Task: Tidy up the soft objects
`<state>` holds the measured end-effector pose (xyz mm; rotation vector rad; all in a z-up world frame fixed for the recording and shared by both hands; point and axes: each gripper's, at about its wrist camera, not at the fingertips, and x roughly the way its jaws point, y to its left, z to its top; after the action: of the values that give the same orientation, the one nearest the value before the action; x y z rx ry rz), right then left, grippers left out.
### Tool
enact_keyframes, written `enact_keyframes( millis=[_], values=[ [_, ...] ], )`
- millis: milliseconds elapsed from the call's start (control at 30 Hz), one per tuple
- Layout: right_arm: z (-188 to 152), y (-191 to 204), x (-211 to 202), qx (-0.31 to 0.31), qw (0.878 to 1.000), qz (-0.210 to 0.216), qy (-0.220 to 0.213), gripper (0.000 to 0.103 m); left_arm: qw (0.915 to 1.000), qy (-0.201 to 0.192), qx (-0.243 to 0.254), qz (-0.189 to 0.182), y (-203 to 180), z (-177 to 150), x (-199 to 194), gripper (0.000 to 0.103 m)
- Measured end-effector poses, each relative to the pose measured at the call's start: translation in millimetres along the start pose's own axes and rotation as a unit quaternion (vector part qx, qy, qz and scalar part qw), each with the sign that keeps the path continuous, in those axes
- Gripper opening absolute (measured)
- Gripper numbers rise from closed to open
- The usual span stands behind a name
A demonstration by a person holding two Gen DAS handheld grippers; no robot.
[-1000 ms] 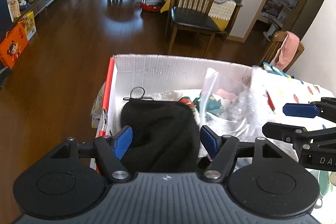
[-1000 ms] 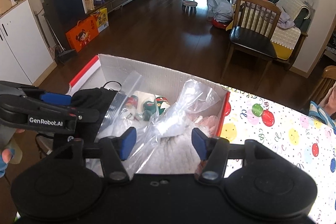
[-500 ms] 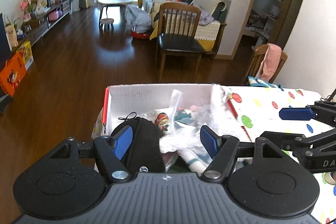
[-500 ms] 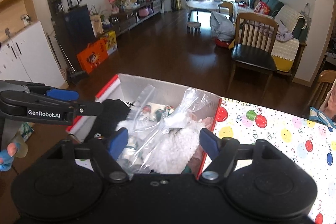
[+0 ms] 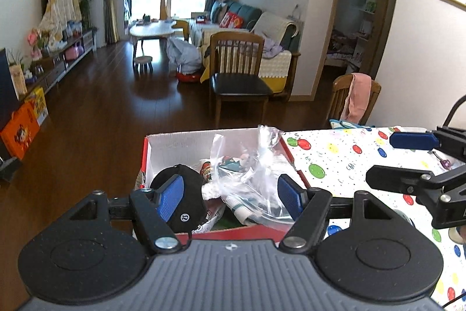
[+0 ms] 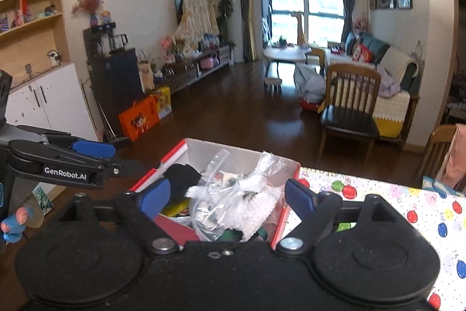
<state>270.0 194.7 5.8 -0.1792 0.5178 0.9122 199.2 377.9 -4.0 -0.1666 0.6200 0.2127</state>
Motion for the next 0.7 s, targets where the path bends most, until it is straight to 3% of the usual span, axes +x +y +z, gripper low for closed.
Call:
enact_keyframes(
  millis=[67,433,600,700],
  values=[
    [-2,3,-9,-0.002,1.0,0.002,-0.014,0.087,0.9999,-0.008,0.011,0.003,-6,-4,-8,0.079],
    [-24,17,-48,0.003,0.998,0.007,-0.061,0.102,0.9987,-0.043,0.028,-0.002,-25,-27,-49,0.088],
    [-29,18,-59,0.014,0.997,0.002,-0.08,0.103,0.9978,-0.059,0.028,-0.01,-34,-38,-63,0.099],
    [-33,16,-66,0.03,0.996,0.0,-0.09,0.103,0.9971,-0.071,0.017,-0.02,-38,-43,-72,0.1]
  ],
)
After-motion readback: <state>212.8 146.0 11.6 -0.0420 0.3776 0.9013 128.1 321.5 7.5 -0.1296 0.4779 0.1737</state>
